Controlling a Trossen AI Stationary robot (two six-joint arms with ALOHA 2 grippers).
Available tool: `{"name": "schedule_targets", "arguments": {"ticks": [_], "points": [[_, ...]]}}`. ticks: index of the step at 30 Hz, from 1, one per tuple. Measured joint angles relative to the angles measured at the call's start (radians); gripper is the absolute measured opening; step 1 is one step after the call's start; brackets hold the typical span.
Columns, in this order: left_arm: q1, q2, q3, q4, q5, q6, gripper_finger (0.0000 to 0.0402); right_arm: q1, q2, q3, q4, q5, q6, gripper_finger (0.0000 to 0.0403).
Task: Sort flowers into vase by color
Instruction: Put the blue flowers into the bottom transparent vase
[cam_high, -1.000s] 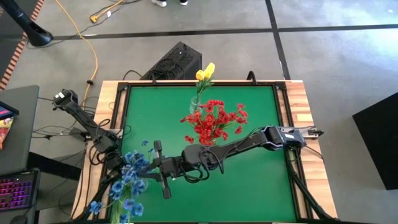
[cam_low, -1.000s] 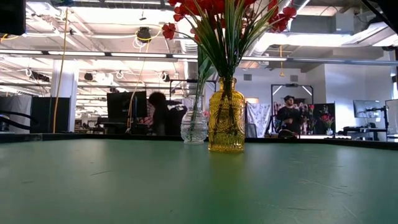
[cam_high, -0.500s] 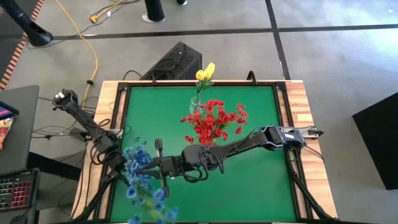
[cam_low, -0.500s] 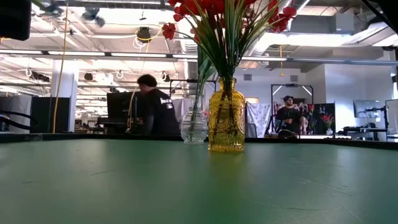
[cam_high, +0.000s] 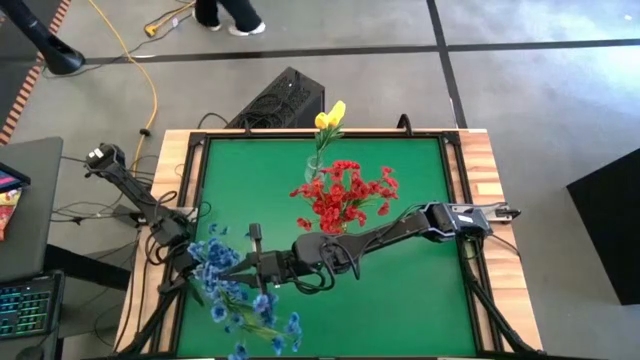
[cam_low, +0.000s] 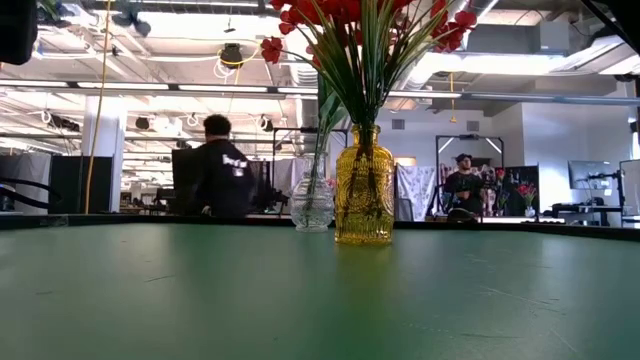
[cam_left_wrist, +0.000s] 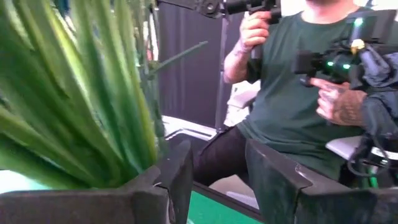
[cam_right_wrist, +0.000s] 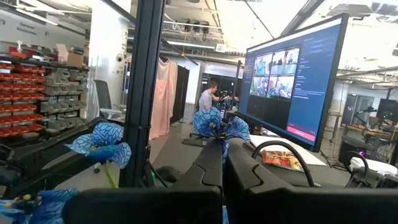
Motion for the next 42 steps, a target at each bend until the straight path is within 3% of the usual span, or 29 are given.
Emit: {"name": "schedule_targets", "arguments": {"ticks": [8,14,19,24,29,34,38,42], "points": [[0.000,0.000,0.000,-0.001,0.078,-0.009,0.0137,0.000,0.000,0.000,0.000,0.003,0.024,0.0021],[0.000,0.000,0.005,-0.013,0.137,-0.101,0.0137,-0.001,0.000,0.000,0.000,0.008,0.024,0.0021],[-0.012,-0.001,0.089,-0.145,0.160,-0.153,0.0137,-0.002,0.000,0.000,-0.002,0.049,0.024,0.0021],[-0.033,0.001,0.257,-0.487,0.128,-0.149,0.0137,-0.008,0.000,0.000,-0.001,0.050,0.027,0.0021],[-0.064,0.001,0.477,-0.995,-0.103,-0.185,0.0137,-0.014,0.000,0.000,0.000,0.050,0.036,0.0021],[-0.098,0.000,0.653,-1.350,-0.266,-0.357,0.0137,-0.020,0.000,0.000,-0.001,0.051,0.042,0.0021],[-0.121,0.001,0.751,-1.568,-0.304,-0.537,0.0137,-0.027,0.000,0.000,-0.001,0.050,0.043,0.0021],[-0.136,0.001,0.812,-1.650,-0.261,-0.600,0.0137,-0.031,0.000,0.000,-0.001,0.050,0.043,0.0021]]}}
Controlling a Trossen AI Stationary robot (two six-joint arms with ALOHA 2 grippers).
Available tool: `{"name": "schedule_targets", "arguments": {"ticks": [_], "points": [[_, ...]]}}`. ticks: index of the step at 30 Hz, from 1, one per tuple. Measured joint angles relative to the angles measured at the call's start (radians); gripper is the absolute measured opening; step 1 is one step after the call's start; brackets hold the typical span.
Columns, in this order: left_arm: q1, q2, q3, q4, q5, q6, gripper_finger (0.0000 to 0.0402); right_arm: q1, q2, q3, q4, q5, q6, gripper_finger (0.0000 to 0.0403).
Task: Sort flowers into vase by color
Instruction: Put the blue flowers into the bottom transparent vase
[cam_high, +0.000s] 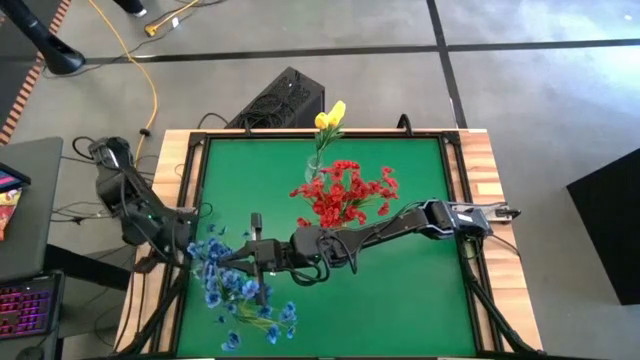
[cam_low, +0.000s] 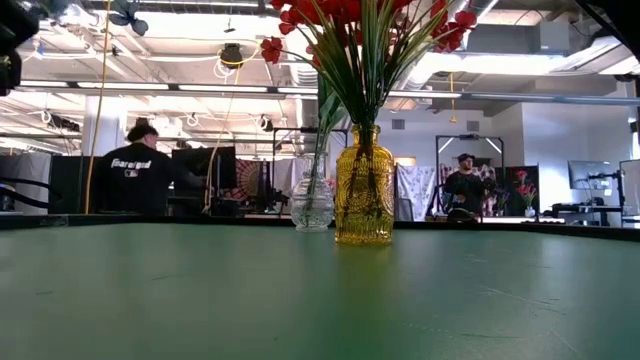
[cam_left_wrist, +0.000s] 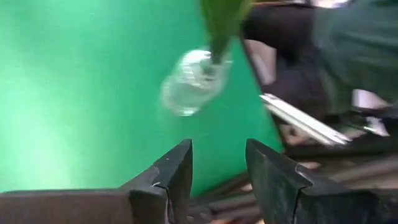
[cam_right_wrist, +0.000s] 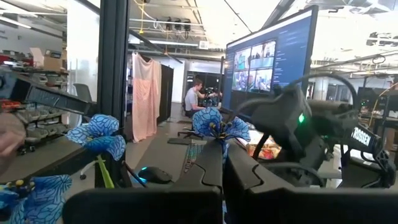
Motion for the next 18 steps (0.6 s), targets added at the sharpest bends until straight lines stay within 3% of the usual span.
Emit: {"name": "schedule_targets", "arguments": {"ticks": [4,7,13,16,18], "points": [[-0.008,0.001,0.065,0.003,0.081,0.031,0.0137,-0.013,0.000,0.000,0.000,0.005,0.013,0.0021],[-0.008,0.001,0.151,-0.025,0.056,0.069,0.0137,-0.027,0.000,0.000,0.000,0.008,0.036,0.0021],[-0.007,0.012,0.376,-0.176,-0.185,0.141,0.0137,-0.051,0.000,0.000,0.000,0.008,0.086,0.0021],[-0.007,0.014,0.456,-0.140,-0.300,0.241,0.0137,-0.057,0.000,0.000,-0.001,0.008,0.102,0.0021],[-0.007,0.014,0.491,-0.088,-0.323,0.338,0.0137,-0.063,0.000,0.000,-0.001,0.008,0.112,0.0021]]}}
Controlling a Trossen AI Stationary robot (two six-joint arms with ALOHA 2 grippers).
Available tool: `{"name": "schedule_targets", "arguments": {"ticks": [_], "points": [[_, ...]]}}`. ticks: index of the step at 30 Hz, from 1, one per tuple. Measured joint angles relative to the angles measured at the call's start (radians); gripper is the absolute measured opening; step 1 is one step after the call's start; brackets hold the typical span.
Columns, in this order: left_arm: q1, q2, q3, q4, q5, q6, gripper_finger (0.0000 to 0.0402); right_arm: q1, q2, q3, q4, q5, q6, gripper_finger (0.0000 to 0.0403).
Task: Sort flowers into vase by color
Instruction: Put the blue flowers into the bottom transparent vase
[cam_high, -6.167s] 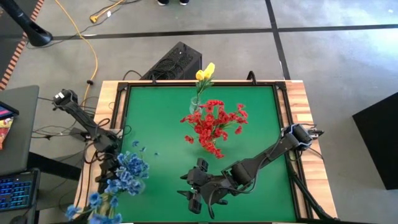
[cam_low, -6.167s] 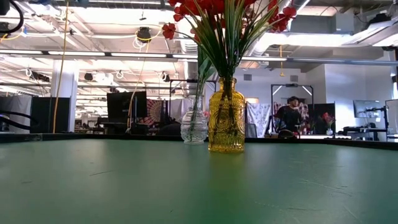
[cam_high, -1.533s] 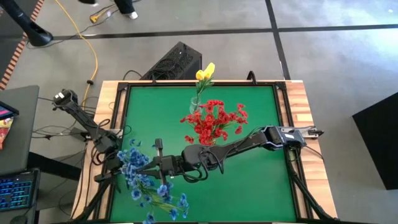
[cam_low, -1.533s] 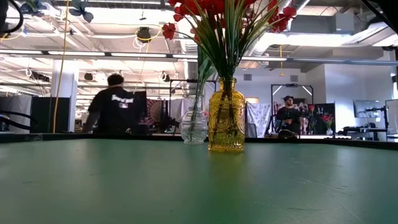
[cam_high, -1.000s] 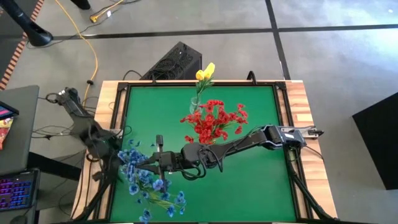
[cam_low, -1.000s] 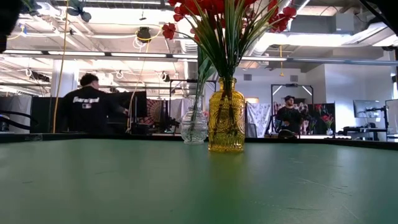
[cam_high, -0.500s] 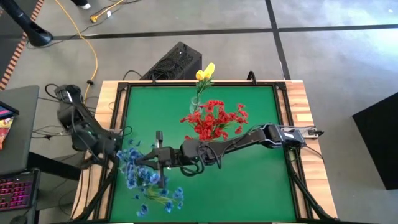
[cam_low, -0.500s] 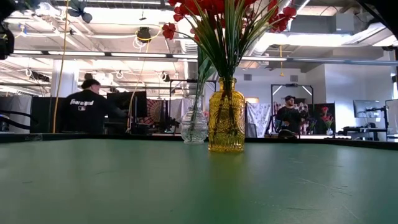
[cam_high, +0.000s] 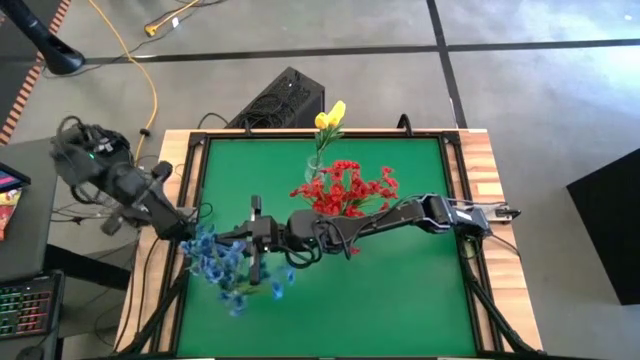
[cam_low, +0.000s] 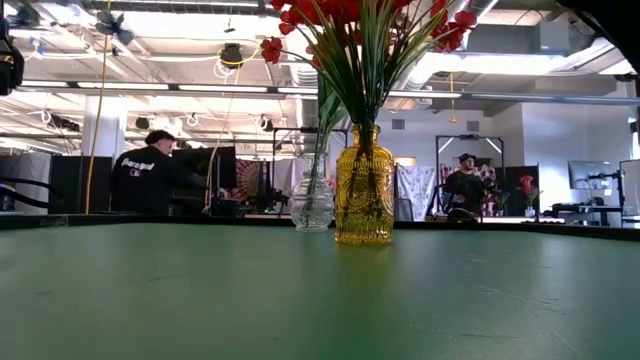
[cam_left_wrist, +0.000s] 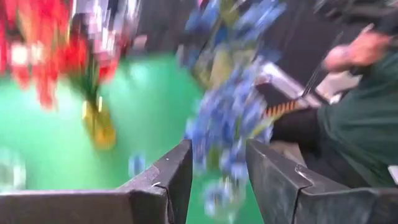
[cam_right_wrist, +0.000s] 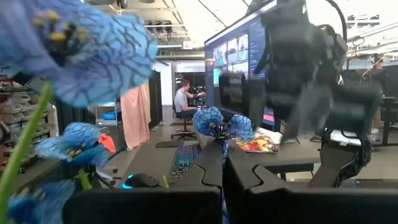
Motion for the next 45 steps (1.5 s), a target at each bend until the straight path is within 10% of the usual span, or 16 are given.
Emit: {"name": "schedule_targets", "arguments": {"ticks": [10,19,31,45], "points": [[0.000,0.085,-0.050,0.322,0.223,0.407,0.0137,-0.005,0.000,0.000,-0.009,0.000,0.003,0.0021],[-0.003,0.382,-0.038,0.310,0.286,0.367,0.0137,-0.005,0.000,0.000,-0.024,0.000,0.002,0.0021],[-0.106,0.656,0.309,0.053,0.111,0.102,0.0137,-0.006,0.000,0.000,-0.042,0.000,-0.001,0.0021],[-0.306,0.897,0.317,0.004,-0.198,-0.079,0.0137,-0.028,0.000,0.000,-0.044,-0.001,0.040,0.0021]]}}
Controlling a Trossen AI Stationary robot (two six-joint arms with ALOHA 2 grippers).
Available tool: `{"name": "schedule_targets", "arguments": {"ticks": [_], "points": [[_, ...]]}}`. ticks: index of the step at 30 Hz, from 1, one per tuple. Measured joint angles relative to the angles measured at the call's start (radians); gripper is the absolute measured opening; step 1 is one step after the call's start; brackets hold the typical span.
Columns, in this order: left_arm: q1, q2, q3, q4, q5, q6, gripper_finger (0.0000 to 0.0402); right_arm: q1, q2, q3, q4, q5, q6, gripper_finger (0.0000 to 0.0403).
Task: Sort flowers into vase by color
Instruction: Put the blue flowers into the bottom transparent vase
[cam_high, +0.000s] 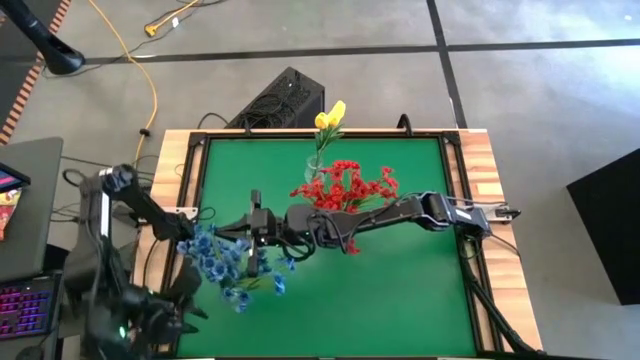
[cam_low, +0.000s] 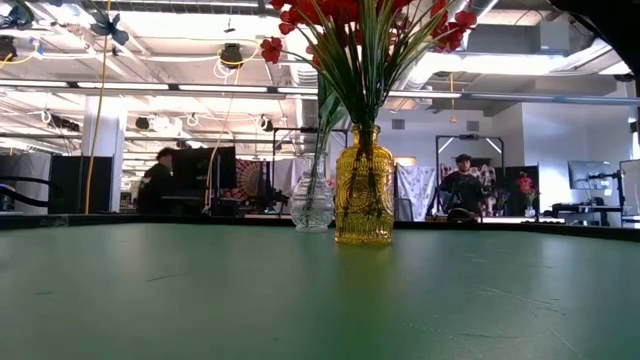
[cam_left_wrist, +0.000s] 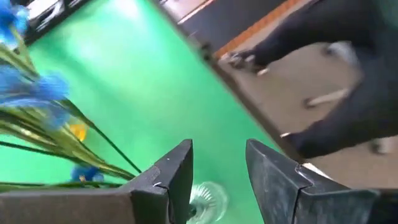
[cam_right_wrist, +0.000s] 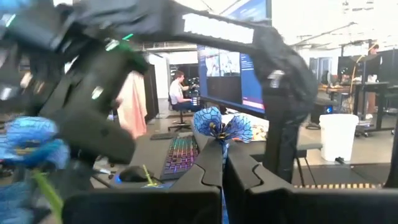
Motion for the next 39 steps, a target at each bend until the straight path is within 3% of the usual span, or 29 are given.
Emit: {"name": "schedule_targets", "arguments": {"ticks": [8,20,39], "points": [[-0.025,0.123,0.000,-0.136,-0.200,-0.402,0.0137,-0.010,0.000,0.000,-0.001,-0.006,0.039,0.0021],[0.025,0.162,0.000,-0.268,-0.250,-0.905,0.0137,0.004,0.000,0.000,-0.010,-0.009,0.015,0.0022],[0.136,0.223,-0.001,-0.300,-0.248,-0.967,0.0137,0.019,0.000,0.000,-0.031,-0.012,0.017,0.0023]]}}
